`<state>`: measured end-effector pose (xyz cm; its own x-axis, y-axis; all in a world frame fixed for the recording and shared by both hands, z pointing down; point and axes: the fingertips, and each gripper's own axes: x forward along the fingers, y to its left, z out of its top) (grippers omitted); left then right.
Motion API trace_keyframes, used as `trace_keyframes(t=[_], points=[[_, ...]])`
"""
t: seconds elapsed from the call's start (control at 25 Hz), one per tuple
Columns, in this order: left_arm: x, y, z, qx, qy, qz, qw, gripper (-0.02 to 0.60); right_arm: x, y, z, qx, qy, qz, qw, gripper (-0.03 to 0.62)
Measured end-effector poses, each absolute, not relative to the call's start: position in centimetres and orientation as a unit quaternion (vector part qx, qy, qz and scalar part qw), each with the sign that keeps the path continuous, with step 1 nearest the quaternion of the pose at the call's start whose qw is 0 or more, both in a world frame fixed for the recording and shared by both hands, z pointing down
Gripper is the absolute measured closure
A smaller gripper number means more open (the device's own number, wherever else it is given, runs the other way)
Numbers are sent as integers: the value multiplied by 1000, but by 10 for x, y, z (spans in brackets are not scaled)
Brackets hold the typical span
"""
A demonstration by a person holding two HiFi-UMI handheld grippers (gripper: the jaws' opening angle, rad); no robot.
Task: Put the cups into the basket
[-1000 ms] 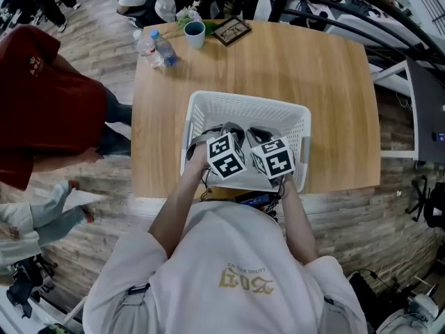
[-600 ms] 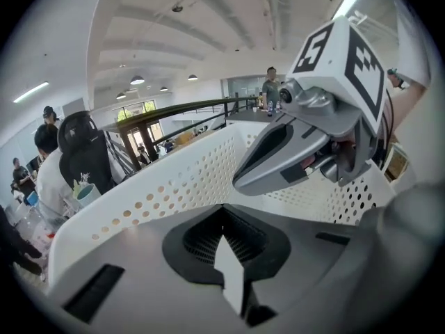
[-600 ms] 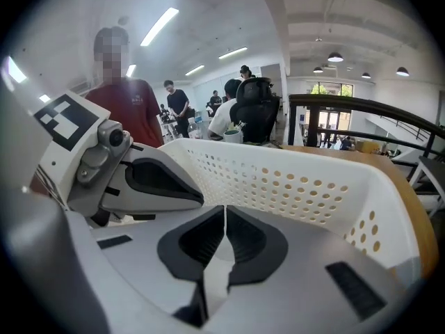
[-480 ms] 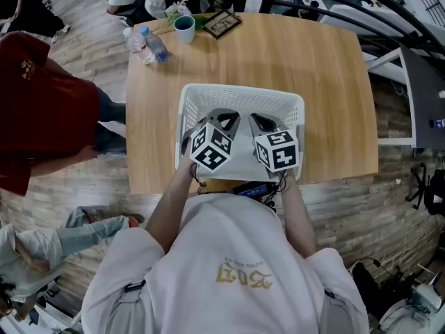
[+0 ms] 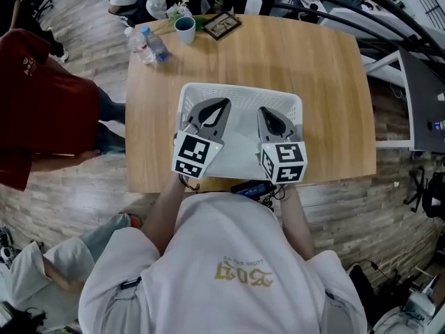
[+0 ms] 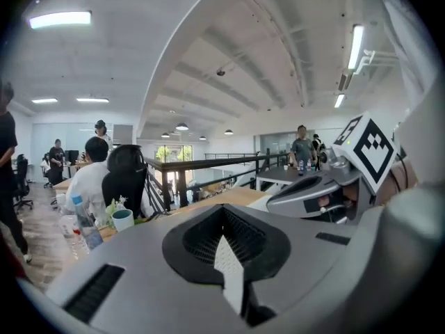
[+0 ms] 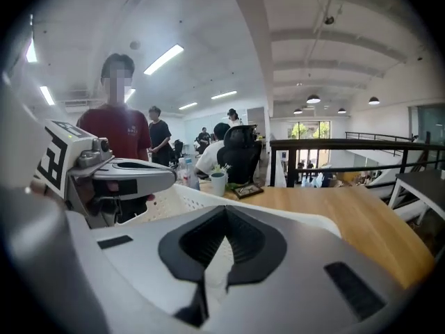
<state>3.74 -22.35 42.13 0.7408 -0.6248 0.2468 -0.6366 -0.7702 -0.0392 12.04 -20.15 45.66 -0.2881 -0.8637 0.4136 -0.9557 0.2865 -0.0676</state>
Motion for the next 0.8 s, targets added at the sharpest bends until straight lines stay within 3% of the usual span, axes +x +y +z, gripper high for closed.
trace_keyframes(t=[0.16, 0.4, 0.8], points=[[17, -222, 383, 923, -380, 51, -11, 574, 126, -193, 426, 607, -779, 124, 95, 583], [10, -221, 372, 914, -404, 43, -22, 574, 135, -183, 393, 630, -770, 92, 43, 583], [18, -213, 365, 915, -402, 27, -32, 574, 143, -176, 387, 653, -753, 76, 35, 584]])
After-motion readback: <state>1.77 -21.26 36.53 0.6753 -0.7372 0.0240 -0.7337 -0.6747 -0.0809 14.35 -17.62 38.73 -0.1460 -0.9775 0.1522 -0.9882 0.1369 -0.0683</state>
